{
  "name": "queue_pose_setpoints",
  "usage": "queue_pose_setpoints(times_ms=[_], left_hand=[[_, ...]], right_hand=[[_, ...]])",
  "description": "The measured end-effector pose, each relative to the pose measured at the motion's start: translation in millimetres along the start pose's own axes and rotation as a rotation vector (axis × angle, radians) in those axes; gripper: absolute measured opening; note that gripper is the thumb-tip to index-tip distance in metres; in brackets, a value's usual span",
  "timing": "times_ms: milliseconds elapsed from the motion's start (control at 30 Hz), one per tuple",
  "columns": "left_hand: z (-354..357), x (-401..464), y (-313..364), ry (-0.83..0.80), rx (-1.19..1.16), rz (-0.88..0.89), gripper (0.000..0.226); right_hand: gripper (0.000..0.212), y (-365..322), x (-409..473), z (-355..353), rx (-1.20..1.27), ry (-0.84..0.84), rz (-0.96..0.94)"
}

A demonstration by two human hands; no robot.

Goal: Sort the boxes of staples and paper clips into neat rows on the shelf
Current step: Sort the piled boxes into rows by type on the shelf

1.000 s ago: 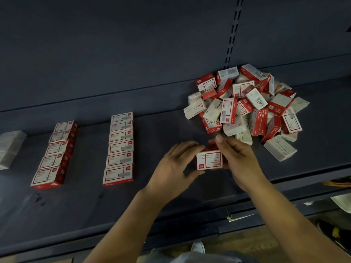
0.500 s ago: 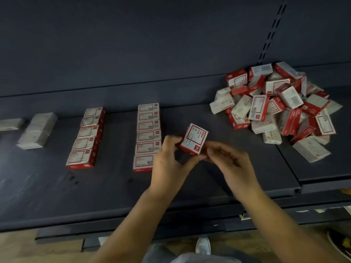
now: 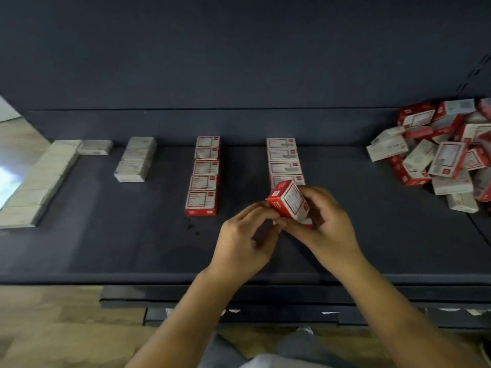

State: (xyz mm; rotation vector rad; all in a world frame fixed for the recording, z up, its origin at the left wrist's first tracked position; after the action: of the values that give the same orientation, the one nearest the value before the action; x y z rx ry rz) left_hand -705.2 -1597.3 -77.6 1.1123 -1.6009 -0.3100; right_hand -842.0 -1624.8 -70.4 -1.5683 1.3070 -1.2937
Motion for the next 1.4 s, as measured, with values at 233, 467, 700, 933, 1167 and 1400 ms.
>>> queue_pose_setpoints(times_ms=[233, 467, 700, 933, 1167, 1400], left_hand=[[-77.7, -8.8, -45.8, 0.003, 0.262, 0.046, 0.018], [-119.5, -15.0, -88.4, -0.179, 0.482, 0.083, 0.025], [-126.6, -12.9, -101.3, -0.255, 0.419, 0.042, 0.028], [-126.0, -13.4, -107.7, -0.283, 0.354, 0.019, 0.030], [-130.0, -3.3, -109.8, -0.245, 0.340, -0.007, 0.029], [-115.4, 19.0, -86.7, -0.198, 0.365, 0.060, 0.027]], right_hand=[[0.058, 6.8, -8.6, 63.2, -0.317, -0.022, -0.231], [0.059, 14.3, -20.6, 125.5, -0.484, -0.088, -0.477], [0.062, 11.5, -16.1, 148.8, -0.650, -0.068, -0.542], [0.057, 12.9, -17.6, 154.0, -0.631, -0.089, -0.512], [0.056, 20.1, -19.2, 158.2, -0.644, -0.118, -0.460], [0.066, 10.4, -17.3, 132.3, -0.516, -0.090, -0.489]])
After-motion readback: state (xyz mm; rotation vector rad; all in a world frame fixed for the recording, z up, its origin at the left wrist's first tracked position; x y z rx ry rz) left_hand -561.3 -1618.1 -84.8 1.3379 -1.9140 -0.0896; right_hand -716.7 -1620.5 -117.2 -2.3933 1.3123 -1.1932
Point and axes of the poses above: each hand's wrist, its own x-axis towards the middle knuckle, its own z-axis out of the palm, y = z × x, the point moved 5 cm from there along x, towards the middle knuckle, and after that the axes turned 11 degrees about y, right-handed, at the moved point
